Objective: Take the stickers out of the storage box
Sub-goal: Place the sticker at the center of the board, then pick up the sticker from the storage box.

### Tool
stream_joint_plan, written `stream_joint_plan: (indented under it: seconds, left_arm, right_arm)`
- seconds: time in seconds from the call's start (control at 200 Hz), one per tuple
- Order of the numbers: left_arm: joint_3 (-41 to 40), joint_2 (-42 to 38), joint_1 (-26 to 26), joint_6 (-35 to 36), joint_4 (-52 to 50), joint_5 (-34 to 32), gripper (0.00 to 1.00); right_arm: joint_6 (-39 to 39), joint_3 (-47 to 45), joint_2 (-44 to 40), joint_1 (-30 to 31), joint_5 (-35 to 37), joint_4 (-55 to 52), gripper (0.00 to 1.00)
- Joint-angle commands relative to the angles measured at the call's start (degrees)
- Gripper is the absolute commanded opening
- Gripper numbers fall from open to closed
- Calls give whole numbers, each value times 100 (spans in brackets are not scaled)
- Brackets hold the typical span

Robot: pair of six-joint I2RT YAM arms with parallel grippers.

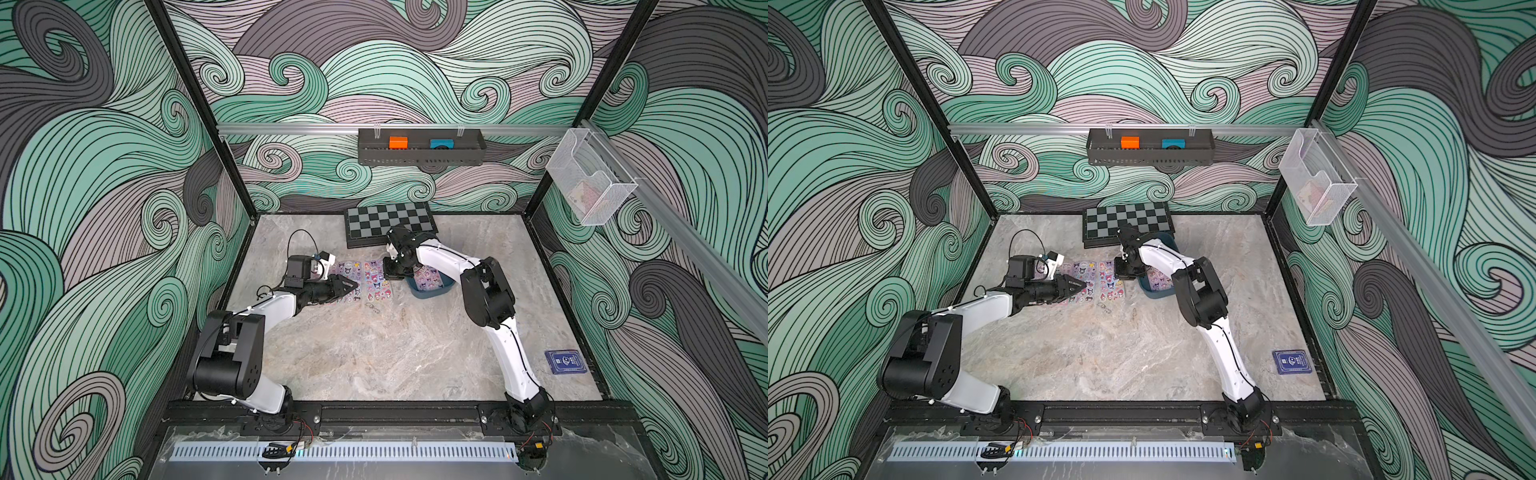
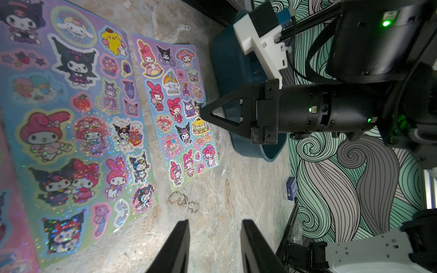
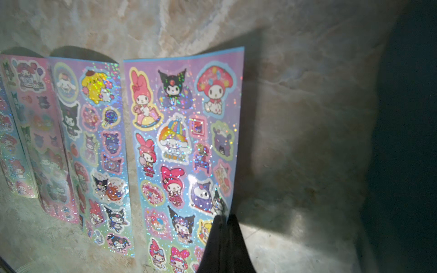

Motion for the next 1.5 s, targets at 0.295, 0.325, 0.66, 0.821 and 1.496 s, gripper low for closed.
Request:
stream_joint_plan:
  seconds: [0.295,0.325,0.66,0.821,1.496]
  left_arm:
    - [45,-80,-64,157,-101,-29,41]
    - [46,-79,-64,157,-112,-25,40]
    - [44,-89,-73,187,-140,-52,41]
    - [48,-124,-73,206,-165,-80,41]
    - [66,-258,-169,294,-279,-175,41]
  right_arm:
    - [29,-123,-92,45,176,139,11]
    - [16,-135,-125,45,172,139,12]
    - [-60,-401,-766,31,376,133,31]
    - [-144,-610,-1212,-34,407,186,32]
    - [-1065,-1771,-2183,-1433,-296,68,70]
